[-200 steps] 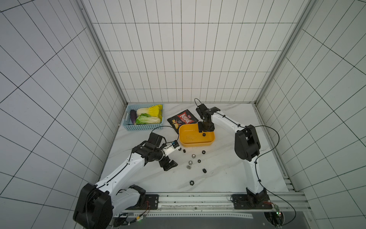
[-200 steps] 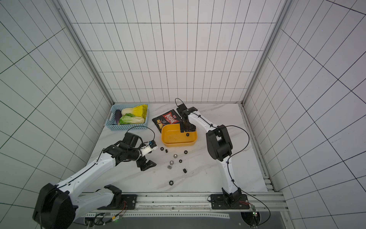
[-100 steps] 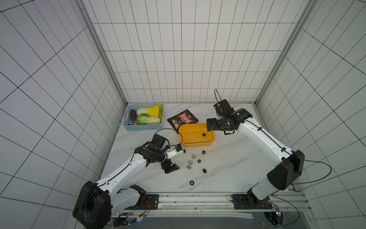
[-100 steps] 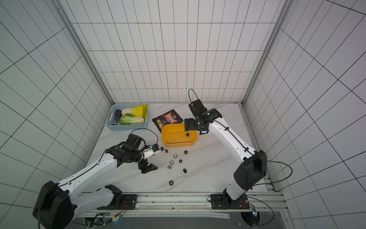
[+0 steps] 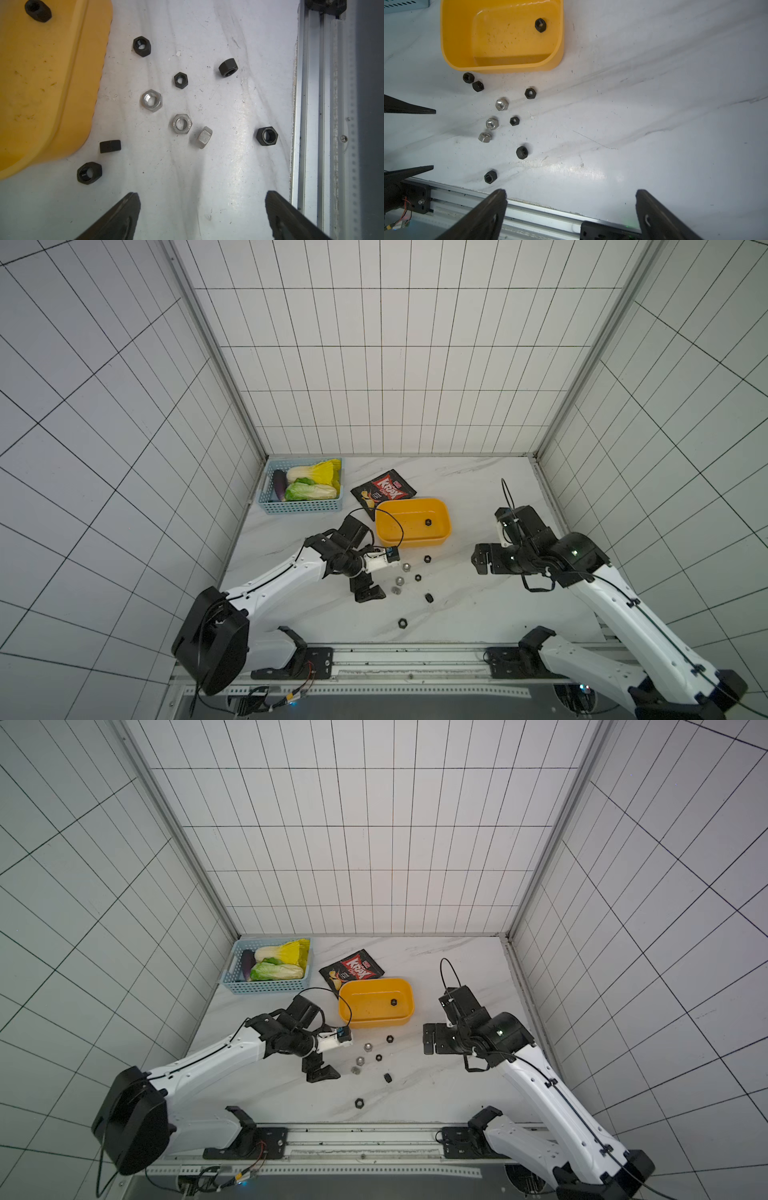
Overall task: Put the nuts on the desktop into the storage box
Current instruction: Pick up the nut from the center of the board.
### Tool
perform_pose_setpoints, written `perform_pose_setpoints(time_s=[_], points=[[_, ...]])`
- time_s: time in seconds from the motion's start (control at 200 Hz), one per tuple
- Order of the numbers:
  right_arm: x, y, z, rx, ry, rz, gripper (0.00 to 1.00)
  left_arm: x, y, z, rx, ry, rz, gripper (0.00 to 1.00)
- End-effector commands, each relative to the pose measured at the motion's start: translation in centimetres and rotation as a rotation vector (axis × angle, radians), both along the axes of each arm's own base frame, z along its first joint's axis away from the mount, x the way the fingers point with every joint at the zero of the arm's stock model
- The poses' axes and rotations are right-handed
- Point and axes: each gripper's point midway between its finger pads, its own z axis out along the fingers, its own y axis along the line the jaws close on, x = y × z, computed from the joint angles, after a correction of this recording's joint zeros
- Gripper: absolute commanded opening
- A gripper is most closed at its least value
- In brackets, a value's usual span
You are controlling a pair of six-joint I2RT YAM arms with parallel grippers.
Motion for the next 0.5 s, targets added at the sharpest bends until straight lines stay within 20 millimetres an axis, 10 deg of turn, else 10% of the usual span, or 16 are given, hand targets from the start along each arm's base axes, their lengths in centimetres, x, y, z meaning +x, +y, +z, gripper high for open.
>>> perform_pose_setpoints(time_s=[0.0,0.495], points=[[-3.6,-1.9,-2.1,-0.025,0.126,-0.035,0.99,-0.2,-1.0,0.1,0.037,-0.028,-0.066,0.98],[-7.4,-3.7,-5.0,-0.011,0.216,-0.057,0.99,0.9,-4.9,-3.3,0.157,-0.071,-0.192,0.90]])
